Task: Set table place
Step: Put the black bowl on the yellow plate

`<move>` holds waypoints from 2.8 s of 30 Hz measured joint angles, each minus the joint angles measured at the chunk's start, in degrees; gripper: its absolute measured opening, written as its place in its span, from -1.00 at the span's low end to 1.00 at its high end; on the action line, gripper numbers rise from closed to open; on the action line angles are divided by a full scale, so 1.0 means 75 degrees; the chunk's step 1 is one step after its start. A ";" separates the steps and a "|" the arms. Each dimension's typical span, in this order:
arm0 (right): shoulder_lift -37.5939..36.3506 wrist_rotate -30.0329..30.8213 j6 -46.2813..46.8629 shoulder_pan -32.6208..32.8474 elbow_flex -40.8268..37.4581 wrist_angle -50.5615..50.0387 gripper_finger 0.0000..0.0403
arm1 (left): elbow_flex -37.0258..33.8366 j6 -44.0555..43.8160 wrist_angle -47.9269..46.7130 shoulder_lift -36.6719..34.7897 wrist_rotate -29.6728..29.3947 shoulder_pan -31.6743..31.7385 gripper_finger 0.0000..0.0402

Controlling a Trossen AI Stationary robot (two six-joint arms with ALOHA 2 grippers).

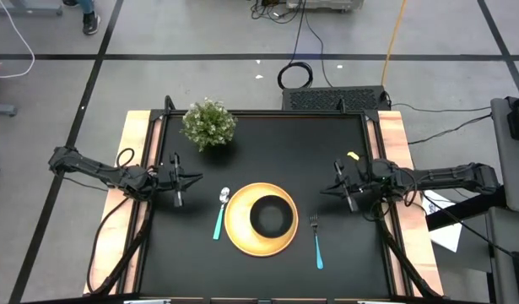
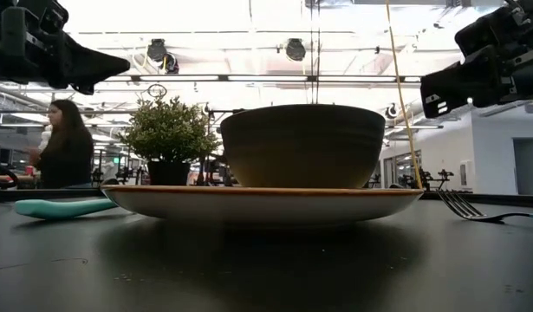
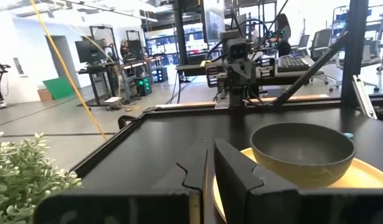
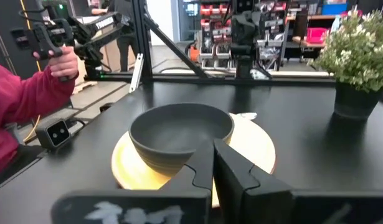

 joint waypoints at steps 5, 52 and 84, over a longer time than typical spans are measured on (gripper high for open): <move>0.0000 0.0000 -0.0068 0.0000 -0.0009 0.0087 -1.00 | 0.0000 -0.0155 -0.0001 0.0000 -0.0003 -0.0001 -0.85; 0.0000 0.0003 -0.0221 0.0000 -0.0020 0.0222 -1.00 | 0.2308 -0.1802 0.1658 0.4704 0.0270 0.0006 -0.84; 0.0003 0.0003 0.0015 0.0000 -0.0020 0.0201 -1.00 | 0.8258 -0.4909 -0.5018 0.9305 0.3037 0.1518 0.35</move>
